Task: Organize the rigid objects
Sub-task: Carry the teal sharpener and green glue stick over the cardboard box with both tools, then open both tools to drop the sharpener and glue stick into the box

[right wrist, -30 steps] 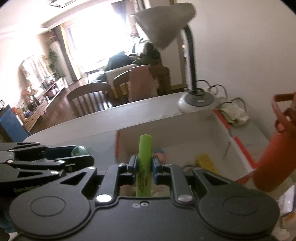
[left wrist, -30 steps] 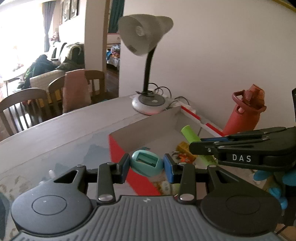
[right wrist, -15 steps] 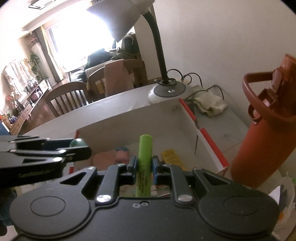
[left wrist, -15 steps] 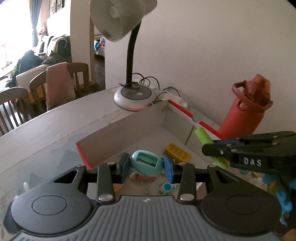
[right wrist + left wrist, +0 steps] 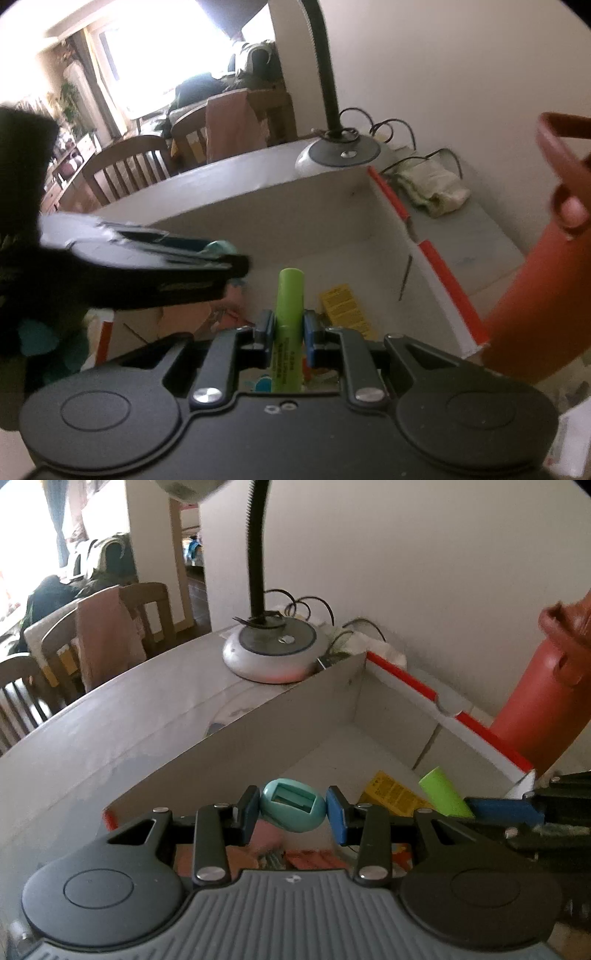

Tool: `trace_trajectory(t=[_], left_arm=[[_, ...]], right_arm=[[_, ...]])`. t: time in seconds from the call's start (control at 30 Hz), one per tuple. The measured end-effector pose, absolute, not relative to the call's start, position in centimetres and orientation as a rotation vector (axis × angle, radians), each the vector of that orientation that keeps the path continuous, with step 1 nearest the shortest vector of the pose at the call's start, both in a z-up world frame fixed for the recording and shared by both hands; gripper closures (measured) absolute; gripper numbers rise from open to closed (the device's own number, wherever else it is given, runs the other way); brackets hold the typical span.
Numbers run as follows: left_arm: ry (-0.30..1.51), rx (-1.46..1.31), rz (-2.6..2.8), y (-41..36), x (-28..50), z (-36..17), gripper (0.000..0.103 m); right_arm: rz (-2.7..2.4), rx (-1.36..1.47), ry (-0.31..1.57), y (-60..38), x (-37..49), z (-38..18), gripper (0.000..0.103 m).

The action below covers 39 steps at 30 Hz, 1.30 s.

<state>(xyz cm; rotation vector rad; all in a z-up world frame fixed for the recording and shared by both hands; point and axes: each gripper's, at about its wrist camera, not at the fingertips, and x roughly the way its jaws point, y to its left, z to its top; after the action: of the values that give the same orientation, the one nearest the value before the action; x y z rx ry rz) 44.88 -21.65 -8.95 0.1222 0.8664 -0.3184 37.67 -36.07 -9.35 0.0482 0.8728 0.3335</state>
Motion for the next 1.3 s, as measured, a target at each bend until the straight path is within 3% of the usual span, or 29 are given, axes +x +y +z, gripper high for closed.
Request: trace_trajectory(t=[0.77,1.3], left_arm=[[1.150,0.107,-0.343,-24.3,51.3,-15.6,0.064],[1.221,0.090,-0.348,-24.0,51.6,-16.3,0.061]], right_arm=[[0.305,0.038,1.009,-33.3,40.5,-13.8,0.087],[0.308,0.044,1.021,-33.3,40.8,-13.6,0.076]])
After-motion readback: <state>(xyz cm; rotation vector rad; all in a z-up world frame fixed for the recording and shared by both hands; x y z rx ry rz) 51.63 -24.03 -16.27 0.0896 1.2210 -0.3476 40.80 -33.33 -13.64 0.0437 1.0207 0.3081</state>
